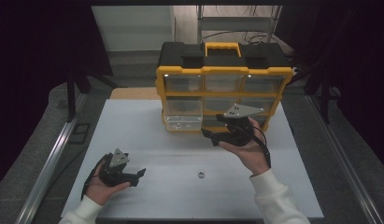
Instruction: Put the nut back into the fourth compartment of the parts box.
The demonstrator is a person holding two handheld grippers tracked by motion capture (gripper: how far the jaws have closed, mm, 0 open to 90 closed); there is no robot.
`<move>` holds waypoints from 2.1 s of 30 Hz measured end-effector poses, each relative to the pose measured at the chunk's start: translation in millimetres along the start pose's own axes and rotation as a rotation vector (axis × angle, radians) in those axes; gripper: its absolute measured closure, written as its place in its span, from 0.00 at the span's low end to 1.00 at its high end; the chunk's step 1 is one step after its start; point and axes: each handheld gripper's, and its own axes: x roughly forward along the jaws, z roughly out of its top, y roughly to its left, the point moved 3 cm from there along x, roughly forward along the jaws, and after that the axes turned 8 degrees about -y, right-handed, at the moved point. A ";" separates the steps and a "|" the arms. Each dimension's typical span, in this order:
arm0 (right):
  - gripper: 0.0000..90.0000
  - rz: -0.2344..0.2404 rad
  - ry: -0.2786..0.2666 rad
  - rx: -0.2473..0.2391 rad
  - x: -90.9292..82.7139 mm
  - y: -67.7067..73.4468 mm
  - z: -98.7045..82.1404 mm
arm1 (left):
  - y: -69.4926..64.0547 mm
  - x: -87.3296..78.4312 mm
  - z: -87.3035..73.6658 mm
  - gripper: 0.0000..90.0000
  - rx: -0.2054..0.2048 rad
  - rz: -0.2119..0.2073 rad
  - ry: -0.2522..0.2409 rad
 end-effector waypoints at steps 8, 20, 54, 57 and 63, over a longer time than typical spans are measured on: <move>0.28 0.011 0.020 -0.005 -13.3 3.2 -19.4 | -0.7 0.3 0.5 0.13 0.003 0.000 0.002; 0.28 0.037 0.076 -0.013 -12.5 13.5 -45.5 | -1.2 -0.5 1.0 0.13 -0.003 0.002 -0.006; 0.27 0.133 0.411 -0.060 29.1 42.5 -111.6 | -1.7 0.3 0.5 0.13 0.004 -0.003 0.002; 0.27 0.130 0.444 -0.077 33.3 42.6 -116.5 | -2.0 0.9 0.3 0.13 0.004 -0.004 0.001; 0.27 0.135 0.477 -0.087 39.4 45.2 -121.2 | -2.6 1.6 0.3 0.13 0.010 -0.005 0.007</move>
